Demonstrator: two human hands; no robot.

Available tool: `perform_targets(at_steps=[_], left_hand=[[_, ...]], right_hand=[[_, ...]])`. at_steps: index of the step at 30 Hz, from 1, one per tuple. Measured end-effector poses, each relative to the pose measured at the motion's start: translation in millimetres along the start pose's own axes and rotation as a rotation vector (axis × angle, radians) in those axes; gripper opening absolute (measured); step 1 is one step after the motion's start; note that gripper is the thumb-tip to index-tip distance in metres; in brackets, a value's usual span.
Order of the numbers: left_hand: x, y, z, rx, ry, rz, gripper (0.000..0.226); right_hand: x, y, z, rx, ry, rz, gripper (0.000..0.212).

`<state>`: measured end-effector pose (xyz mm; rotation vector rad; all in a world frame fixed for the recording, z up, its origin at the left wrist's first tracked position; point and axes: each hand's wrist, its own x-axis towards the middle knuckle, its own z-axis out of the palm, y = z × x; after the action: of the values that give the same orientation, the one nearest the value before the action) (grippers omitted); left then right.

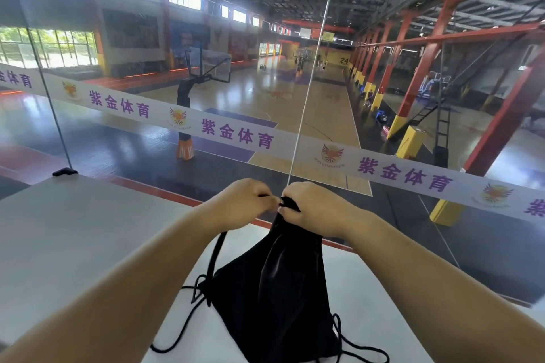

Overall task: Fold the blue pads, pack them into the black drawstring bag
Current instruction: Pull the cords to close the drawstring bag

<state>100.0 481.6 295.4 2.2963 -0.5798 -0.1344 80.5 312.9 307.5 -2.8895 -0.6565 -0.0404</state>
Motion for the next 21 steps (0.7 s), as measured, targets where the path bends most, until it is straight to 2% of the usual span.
perform_targets(at_steps=[3, 9, 13, 18, 19, 21], left_hand=[[0, -5, -9, 0.001, 0.06, 0.042, 0.033], [1, -29, -22, -0.095, 0.316, -0.095, 0.027], [7, -32, -29, -0.096, 0.376, -0.148, 0.025], [9, -25, -32, -0.078, 0.408, -0.116, 0.027], [9, -24, -32, -0.088, 0.404, -0.106, 0.028], [9, -19, -34, -0.125, 0.392, -0.092, 0.027]], right_hand=[[-3, 1, 2, 0.009, 0.04, -0.039, 0.018], [-23, 27, 3, 0.035, 0.015, 0.083, 0.024], [-31, 31, 3, 0.023, 0.052, 0.095, 0.024], [-27, 31, -5, 0.042, 0.067, 0.128, 0.019], [-27, 31, -7, 0.057, 0.067, 0.135, 0.02], [-26, 31, -12, 0.082, 0.07, 0.148, 0.038]])
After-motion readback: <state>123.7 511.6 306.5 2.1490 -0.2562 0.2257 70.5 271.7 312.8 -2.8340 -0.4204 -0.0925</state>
